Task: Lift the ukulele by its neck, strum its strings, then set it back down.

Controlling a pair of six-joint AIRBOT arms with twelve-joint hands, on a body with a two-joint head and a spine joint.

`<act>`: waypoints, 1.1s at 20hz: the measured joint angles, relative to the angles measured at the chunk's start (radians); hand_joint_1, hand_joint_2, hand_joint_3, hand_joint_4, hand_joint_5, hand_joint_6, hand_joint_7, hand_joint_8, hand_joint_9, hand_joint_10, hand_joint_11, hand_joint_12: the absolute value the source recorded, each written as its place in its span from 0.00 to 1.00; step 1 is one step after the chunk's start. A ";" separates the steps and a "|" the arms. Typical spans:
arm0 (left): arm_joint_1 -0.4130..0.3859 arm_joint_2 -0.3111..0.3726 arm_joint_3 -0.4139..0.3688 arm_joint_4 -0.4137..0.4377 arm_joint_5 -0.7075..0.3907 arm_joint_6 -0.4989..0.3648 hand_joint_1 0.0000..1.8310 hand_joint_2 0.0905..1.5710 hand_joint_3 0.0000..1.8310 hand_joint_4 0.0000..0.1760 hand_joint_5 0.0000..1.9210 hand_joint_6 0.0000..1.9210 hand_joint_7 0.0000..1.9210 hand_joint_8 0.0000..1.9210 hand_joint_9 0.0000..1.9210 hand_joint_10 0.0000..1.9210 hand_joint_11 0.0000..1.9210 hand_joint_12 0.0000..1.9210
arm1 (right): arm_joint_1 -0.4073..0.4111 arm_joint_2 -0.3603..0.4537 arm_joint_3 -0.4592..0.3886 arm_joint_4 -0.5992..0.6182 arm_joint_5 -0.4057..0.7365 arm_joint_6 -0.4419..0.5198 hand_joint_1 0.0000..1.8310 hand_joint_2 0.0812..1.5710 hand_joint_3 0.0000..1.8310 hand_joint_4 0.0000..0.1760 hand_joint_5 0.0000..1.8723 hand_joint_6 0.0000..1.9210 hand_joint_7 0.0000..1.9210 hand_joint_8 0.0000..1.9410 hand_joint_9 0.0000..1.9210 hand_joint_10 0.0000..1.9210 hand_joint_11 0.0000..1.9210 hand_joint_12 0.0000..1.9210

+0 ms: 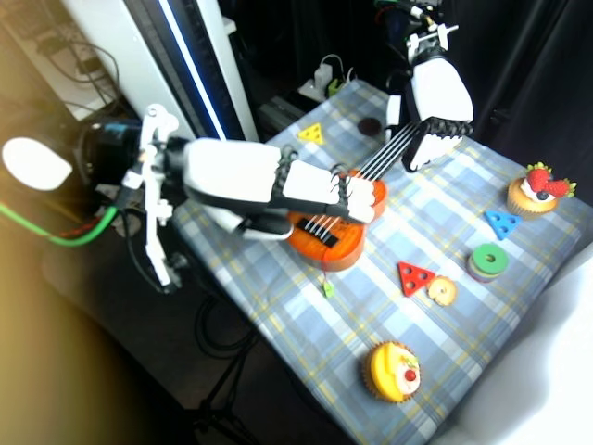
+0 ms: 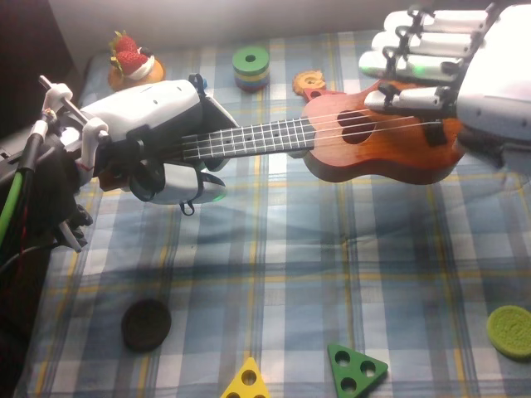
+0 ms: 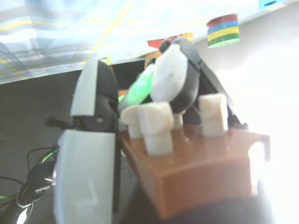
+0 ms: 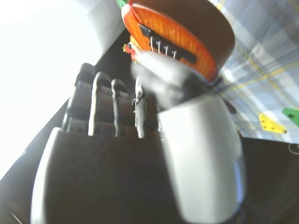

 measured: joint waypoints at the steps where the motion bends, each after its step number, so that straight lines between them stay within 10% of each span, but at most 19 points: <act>1: 0.000 0.000 0.000 -0.002 0.002 -0.001 0.73 0.76 0.00 0.00 0.51 1.00 0.66 1.00 0.74 1.00 0.79 1.00 | 0.000 0.001 -0.007 -0.013 0.000 0.000 0.18 0.93 0.03 0.13 0.17 0.01 0.00 0.00 0.00 0.00 0.00 0.01; 2: 0.000 0.000 0.000 0.000 0.003 0.000 0.72 0.76 0.00 0.00 0.51 1.00 0.66 1.00 0.74 1.00 0.79 1.00 | 0.000 0.001 -0.010 -0.040 0.001 0.016 0.29 0.97 0.12 0.28 0.12 0.00 0.00 0.00 0.00 0.00 0.00 0.00; 4: 0.002 0.000 0.000 0.001 0.002 -0.003 0.73 0.75 0.00 0.00 0.51 1.00 0.66 1.00 0.74 1.00 0.80 1.00 | 0.000 0.001 -0.003 -0.178 0.012 0.202 0.53 0.84 0.32 0.17 0.03 0.00 0.00 0.00 0.00 0.00 0.00 0.02; 6: 0.003 0.000 0.000 -0.005 0.000 -0.005 0.72 0.75 0.00 0.00 0.52 1.00 0.66 1.00 0.74 1.00 0.79 1.00 | 0.000 0.008 0.007 -0.237 0.037 0.324 0.63 0.63 0.60 0.55 0.33 0.11 0.00 0.00 0.00 0.00 0.00 0.00; 8: 0.003 0.000 0.000 -0.006 -0.001 -0.005 0.71 0.75 0.00 0.00 0.52 1.00 0.66 1.00 0.74 1.00 0.79 1.00 | 0.002 0.037 0.010 -0.252 0.086 0.392 0.74 0.56 0.65 0.00 0.46 0.10 0.02 0.00 0.00 0.00 0.00 0.00; 12: 0.007 0.000 0.001 -0.027 -0.002 -0.005 0.71 0.74 0.00 0.03 0.49 1.00 0.64 1.00 0.72 1.00 0.78 1.00 | 0.005 0.073 0.006 -0.244 0.171 0.434 0.63 0.54 0.70 0.00 0.49 0.15 0.11 0.00 0.00 0.00 0.00 0.00; 14: 0.010 0.000 0.003 -0.031 -0.002 -0.005 0.72 0.73 0.00 0.04 0.50 1.00 0.64 1.00 0.72 1.00 0.77 1.00 | 0.006 0.077 -0.005 -0.244 0.198 0.436 0.59 0.67 0.51 0.00 0.35 0.14 0.07 0.00 0.00 0.00 0.00 0.00; 15: 0.010 0.000 0.005 -0.031 -0.002 -0.005 0.71 0.75 0.00 0.05 0.50 1.00 0.63 1.00 0.71 1.00 0.77 1.00 | 0.021 0.087 -0.009 -0.255 0.203 0.438 0.58 0.74 0.25 0.00 0.29 0.06 0.11 0.01 0.08 0.02 0.00 0.38; 16: 0.010 0.000 0.007 -0.032 0.000 -0.006 0.71 0.75 0.00 0.04 0.48 1.00 0.61 1.00 0.70 1.00 0.76 1.00 | 0.050 0.107 -0.012 -0.254 0.202 0.436 0.48 0.84 0.13 0.04 0.20 0.01 0.11 0.00 0.08 0.01 0.00 0.41; 22: 0.003 -0.010 0.025 0.020 0.107 -0.008 0.73 0.72 0.00 0.00 0.45 1.00 0.59 1.00 0.69 1.00 0.77 1.00 | 0.053 0.146 -0.016 -0.137 0.203 0.367 0.41 0.84 0.01 0.26 0.26 0.00 0.07 0.00 0.00 0.00 0.00 0.00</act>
